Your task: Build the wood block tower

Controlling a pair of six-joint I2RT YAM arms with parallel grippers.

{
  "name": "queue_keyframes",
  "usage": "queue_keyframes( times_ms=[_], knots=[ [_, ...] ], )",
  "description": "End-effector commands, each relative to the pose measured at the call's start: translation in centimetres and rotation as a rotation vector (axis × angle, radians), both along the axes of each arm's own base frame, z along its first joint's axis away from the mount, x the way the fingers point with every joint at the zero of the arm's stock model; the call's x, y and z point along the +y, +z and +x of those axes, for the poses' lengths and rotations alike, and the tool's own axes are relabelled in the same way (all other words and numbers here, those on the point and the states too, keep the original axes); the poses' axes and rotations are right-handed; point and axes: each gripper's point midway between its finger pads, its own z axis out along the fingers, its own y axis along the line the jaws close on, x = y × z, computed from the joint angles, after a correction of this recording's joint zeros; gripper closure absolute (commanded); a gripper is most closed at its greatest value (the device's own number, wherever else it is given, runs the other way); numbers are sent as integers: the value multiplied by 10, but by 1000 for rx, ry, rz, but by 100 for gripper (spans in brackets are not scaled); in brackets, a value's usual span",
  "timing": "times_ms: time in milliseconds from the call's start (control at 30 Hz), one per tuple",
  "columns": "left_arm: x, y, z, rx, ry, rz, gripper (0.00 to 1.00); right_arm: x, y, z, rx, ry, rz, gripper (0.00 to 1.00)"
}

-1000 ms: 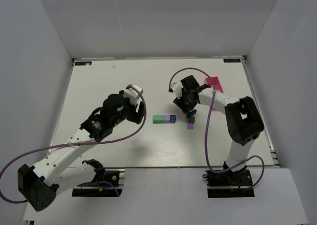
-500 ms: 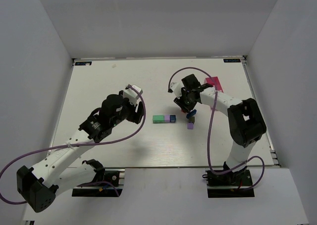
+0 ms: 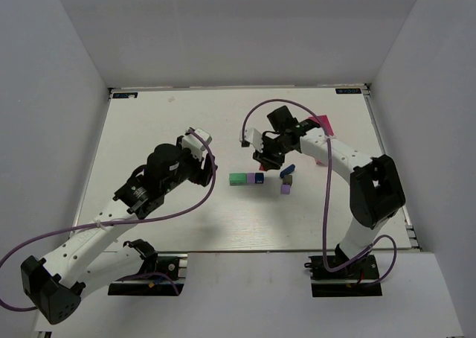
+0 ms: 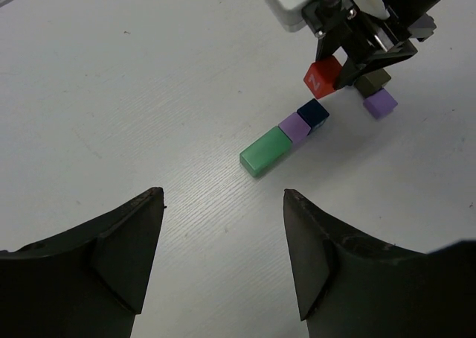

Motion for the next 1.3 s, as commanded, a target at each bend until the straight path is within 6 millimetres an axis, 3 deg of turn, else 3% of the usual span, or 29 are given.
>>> queue_keyframes(
  times_ms=[0, 167, 667, 1267],
  knots=[
    [0, 3, -2, -14, -17, -12, 25, 13, 4, -8, 11, 110, 1, 92],
    [0, 3, -2, -14, -17, -12, 25, 22, -1, -11, -2, 153, -45, 92],
    [0, 3, -2, -14, -17, -12, 25, 20, -20, -4, -26, 200, -163, 92],
    [0, 3, -2, -20, -20, -5, 25, 26, -26, -8, -9, 224, -162, 89]
  ],
)
